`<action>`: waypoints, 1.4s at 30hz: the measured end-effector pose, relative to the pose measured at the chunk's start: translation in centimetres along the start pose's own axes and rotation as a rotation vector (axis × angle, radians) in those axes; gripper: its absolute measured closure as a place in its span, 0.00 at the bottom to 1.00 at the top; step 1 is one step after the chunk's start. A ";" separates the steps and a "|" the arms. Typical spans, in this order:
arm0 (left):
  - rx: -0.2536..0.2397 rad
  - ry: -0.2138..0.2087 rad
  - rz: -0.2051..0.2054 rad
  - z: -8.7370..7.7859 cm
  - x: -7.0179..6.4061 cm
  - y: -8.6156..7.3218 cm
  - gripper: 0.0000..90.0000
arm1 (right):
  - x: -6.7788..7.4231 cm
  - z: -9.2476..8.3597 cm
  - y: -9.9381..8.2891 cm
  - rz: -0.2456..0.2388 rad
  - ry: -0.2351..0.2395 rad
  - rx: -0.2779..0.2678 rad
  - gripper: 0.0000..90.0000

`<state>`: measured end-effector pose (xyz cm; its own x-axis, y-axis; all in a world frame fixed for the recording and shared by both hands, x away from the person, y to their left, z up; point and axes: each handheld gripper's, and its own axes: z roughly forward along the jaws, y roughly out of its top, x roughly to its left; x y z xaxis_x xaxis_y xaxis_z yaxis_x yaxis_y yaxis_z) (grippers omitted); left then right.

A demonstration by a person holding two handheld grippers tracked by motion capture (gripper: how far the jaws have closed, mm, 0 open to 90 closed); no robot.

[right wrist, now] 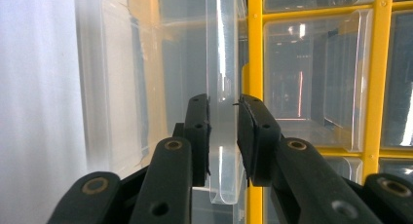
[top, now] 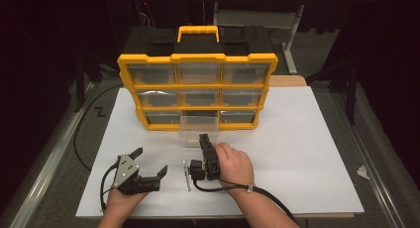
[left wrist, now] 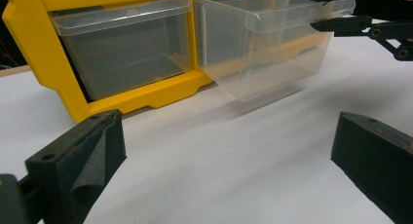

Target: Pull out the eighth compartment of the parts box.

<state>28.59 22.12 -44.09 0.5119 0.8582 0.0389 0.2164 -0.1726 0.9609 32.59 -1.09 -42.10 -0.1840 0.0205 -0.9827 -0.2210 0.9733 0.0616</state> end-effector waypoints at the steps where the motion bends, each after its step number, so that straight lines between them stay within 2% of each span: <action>1: 0.000 0.000 0.001 0.0 0.0 0.0 0.00 | 0.0 0.0 0.0 0.000 0.006 -0.003 0.83; 8: 0.006 -0.003 0.004 0.0 -0.1 -0.1 0.00 | -0.1 -0.4 -0.1 0.019 0.039 -0.006 0.70; 10: 0.006 -0.003 0.005 0.0 -0.1 0.0 0.00 | -0.1 -1.0 -0.4 0.004 0.046 -0.022 0.65; 14: 0.007 -0.001 0.005 0.0 -0.2 -0.1 0.00 | -0.1 -1.9 -1.0 -0.007 0.047 -0.028 0.60; 20: 0.007 -0.006 0.000 0.0 -0.3 -0.1 0.00 | 0.1 -2.8 -2.2 0.000 0.055 -0.023 0.58; 27: 0.004 -0.007 -0.014 -0.1 -0.3 -0.2 0.00 | 1.2 -3.7 -4.4 0.004 0.067 -0.007 0.57; 28: 0.004 -0.008 -0.016 -0.1 -0.3 -0.2 0.00 | 1.5 -3.9 -5.1 0.006 0.069 -0.001 0.56; 33: 0.004 -0.010 -0.020 -0.1 -0.4 -0.2 0.00 | 1.9 -4.3 -6.6 0.005 0.069 0.007 0.56; 38: 0.006 -0.008 -0.019 0.0 -0.4 -0.2 0.00 | 2.4 -4.7 -8.6 0.013 0.090 0.024 0.56; 42: 0.010 -0.005 -0.022 0.0 -0.4 -0.3 0.00 | 2.5 -5.1 -10.9 0.009 0.080 0.043 0.56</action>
<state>28.32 21.87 -44.34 0.5107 0.8596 0.0162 0.2362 -0.1584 0.9587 29.64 -12.84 -44.34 -0.2624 0.0124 -0.9649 -0.1780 0.9821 0.0610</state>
